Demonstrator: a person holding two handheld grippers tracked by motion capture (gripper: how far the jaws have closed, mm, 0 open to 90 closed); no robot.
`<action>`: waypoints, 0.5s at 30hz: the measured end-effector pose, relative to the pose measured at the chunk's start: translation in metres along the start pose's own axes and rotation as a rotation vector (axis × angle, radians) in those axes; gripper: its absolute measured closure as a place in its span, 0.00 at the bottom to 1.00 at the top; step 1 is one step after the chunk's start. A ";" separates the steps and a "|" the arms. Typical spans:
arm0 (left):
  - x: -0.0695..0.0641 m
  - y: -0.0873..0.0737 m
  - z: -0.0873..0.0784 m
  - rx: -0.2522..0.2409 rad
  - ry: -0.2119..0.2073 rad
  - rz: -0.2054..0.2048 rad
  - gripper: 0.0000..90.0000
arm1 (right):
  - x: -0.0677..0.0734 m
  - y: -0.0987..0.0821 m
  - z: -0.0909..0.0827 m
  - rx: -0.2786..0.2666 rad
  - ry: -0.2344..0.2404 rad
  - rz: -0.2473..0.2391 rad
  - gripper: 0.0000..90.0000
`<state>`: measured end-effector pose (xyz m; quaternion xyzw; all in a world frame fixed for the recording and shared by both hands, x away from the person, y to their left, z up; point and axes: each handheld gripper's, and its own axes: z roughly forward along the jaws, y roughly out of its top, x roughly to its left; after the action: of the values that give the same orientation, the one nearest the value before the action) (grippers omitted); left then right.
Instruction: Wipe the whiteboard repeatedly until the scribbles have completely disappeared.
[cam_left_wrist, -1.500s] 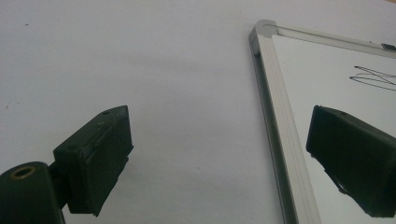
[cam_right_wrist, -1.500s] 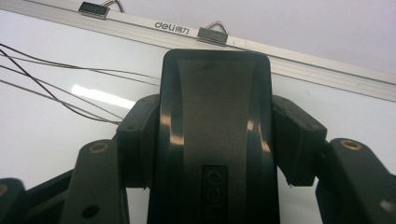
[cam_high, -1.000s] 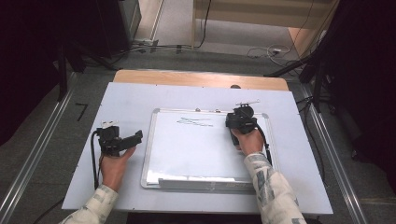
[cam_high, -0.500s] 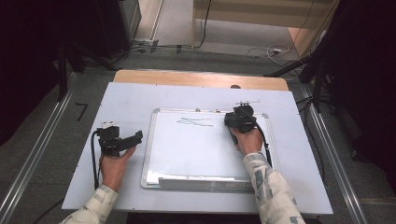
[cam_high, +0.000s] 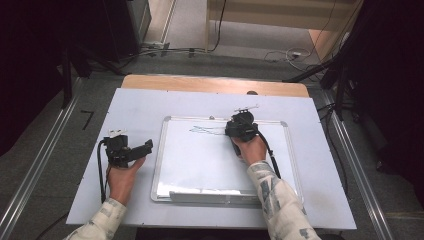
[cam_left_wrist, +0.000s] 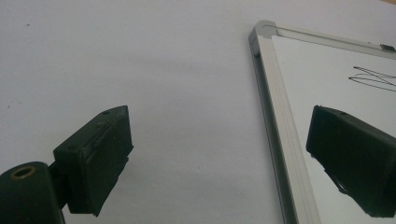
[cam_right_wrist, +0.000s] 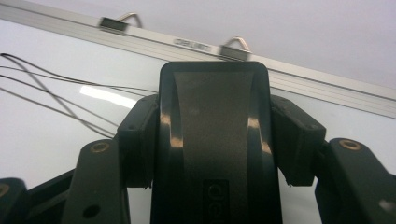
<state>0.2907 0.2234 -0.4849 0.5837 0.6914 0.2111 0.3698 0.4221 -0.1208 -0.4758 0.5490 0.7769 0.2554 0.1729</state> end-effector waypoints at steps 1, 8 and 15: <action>0.000 0.000 0.000 0.000 0.000 0.001 0.08 | 0.004 0.001 0.001 0.002 0.005 -0.007 0.43; 0.000 0.000 0.000 -0.001 -0.002 0.000 0.08 | 0.021 0.004 0.004 0.006 0.023 -0.030 0.43; 0.000 0.000 0.001 -0.006 -0.004 0.001 0.08 | 0.028 0.006 0.005 0.002 0.042 -0.039 0.43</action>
<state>0.2914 0.2231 -0.4849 0.5834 0.6897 0.2119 0.3729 0.4198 -0.0914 -0.4765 0.5284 0.7912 0.2625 0.1611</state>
